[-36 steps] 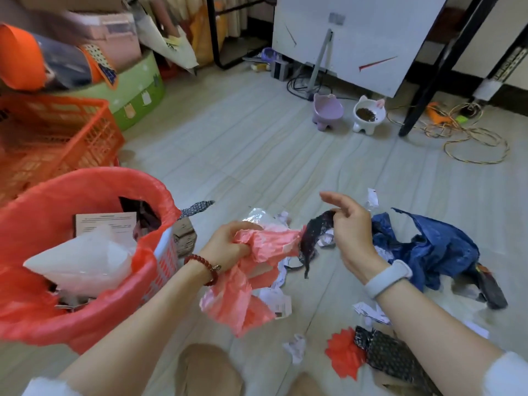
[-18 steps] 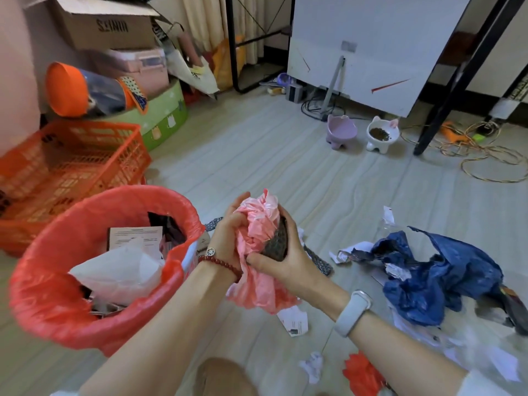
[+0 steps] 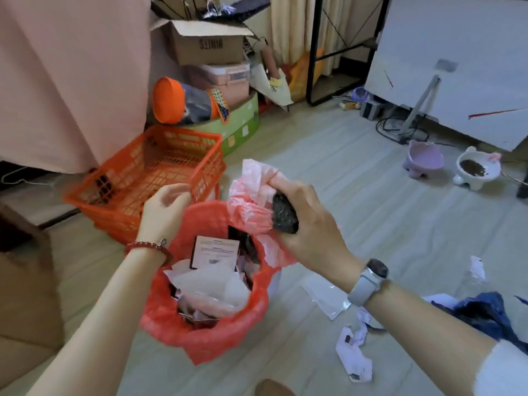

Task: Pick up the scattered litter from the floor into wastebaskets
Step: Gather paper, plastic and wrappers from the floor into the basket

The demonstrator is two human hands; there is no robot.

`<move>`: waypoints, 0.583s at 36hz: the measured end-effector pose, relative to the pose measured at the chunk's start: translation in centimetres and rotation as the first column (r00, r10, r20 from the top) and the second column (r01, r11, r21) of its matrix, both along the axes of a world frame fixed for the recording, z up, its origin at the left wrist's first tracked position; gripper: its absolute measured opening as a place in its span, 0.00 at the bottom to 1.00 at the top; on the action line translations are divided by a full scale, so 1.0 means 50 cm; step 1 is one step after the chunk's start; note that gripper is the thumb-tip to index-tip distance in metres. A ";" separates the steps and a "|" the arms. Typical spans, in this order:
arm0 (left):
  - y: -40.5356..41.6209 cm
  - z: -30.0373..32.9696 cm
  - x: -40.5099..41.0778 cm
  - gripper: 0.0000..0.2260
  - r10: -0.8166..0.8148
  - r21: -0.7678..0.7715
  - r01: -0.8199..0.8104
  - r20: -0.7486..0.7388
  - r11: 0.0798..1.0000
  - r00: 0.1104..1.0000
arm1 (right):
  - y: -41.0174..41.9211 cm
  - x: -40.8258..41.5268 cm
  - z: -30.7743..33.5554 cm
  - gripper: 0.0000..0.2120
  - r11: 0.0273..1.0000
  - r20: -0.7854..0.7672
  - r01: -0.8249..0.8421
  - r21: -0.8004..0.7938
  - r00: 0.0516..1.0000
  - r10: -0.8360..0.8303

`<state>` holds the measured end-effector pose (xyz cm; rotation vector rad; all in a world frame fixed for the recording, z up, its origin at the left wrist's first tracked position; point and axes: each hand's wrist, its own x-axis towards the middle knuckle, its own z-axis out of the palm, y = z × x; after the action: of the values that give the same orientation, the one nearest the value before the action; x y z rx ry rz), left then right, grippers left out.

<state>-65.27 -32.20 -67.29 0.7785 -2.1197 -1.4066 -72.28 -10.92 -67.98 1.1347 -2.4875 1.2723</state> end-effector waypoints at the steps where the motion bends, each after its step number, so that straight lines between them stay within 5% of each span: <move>1: -0.030 -0.008 0.016 0.09 0.053 -0.063 -0.048 0.072 0.997 0.996 | -0.031 0.013 -0.008 0.32 0.996 -0.040 -0.053 0.068 0.998 0.055; 5: -0.125 -0.074 0.076 0.17 0.077 -0.178 -0.016 0.339 0.984 0.938 | -0.141 0.076 -0.080 0.25 0.896 -0.183 -0.146 0.420 0.953 0.240; 8: -0.143 -0.144 0.104 0.23 0.007 -0.161 0.080 0.477 0.984 0.879 | -0.193 0.103 -0.147 0.28 0.657 -0.005 -0.267 0.705 0.925 0.381; 14: -0.119 -0.226 0.136 0.25 0.088 -0.214 -0.014 0.342 0.977 0.935 | -0.261 0.084 -0.244 0.37 0.371 0.317 -0.464 0.804 0.863 0.394; 21: -0.119 -0.250 0.139 0.26 0.137 -0.247 -0.068 0.274 0.967 0.952 | -0.287 0.072 -0.286 0.38 0.161 0.350 -0.458 0.874 0.825 0.443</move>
<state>-58.33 -38.14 -79.77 1.0334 -2.3706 -1.0118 -68.66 -25.25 -82.27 2.2100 -2.9810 -0.5199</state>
